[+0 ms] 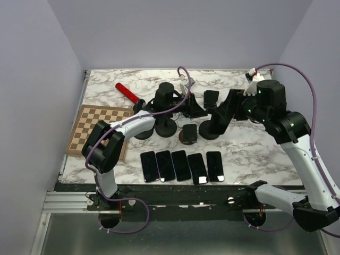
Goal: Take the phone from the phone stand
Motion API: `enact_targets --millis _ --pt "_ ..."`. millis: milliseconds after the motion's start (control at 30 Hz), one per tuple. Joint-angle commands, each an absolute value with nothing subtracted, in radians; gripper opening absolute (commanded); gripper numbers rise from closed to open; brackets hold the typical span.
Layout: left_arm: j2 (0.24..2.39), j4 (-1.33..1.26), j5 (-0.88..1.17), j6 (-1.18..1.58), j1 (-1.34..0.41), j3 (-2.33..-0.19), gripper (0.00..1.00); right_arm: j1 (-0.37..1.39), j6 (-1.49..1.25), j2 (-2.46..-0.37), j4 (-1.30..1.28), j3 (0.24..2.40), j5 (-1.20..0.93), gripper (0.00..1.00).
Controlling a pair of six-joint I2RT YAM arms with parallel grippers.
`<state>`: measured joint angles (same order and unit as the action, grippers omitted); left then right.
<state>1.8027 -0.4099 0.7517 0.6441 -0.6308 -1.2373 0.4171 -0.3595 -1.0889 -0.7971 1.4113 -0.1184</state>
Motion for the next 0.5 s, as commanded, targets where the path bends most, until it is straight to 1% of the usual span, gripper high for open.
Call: enact_targets --millis 0,133,200,300,333,367,467 --pt "1.766 -0.319 0.693 0.676 -0.628 -1.259 0.27 0.417 -0.392 -1.043 -1.065 1.44 0.077 0.01" --pt "1.736 -0.328 0.706 0.686 -0.628 -1.251 0.42 0.417 -0.438 -1.028 -1.186 1.423 0.187 0.01" --pt "1.716 -0.326 0.712 0.687 -0.629 -1.251 0.54 0.418 -0.463 -1.027 -1.225 1.407 0.236 0.01" --pt "1.681 -0.321 0.724 0.686 -0.63 -1.255 0.63 0.417 -0.493 -1.049 -1.261 1.378 0.253 0.01" --pt "1.672 -0.315 0.727 0.685 -0.63 -1.258 0.68 0.417 -0.502 -1.056 -1.259 1.361 0.255 0.01" --pt "1.662 -0.298 0.729 0.682 -0.632 -1.268 0.71 0.417 -0.504 -1.064 -1.257 1.348 0.255 0.01" --pt "1.626 -0.257 0.736 0.669 -0.631 -1.282 0.73 0.417 -0.519 -1.097 -1.26 1.324 0.286 0.01"
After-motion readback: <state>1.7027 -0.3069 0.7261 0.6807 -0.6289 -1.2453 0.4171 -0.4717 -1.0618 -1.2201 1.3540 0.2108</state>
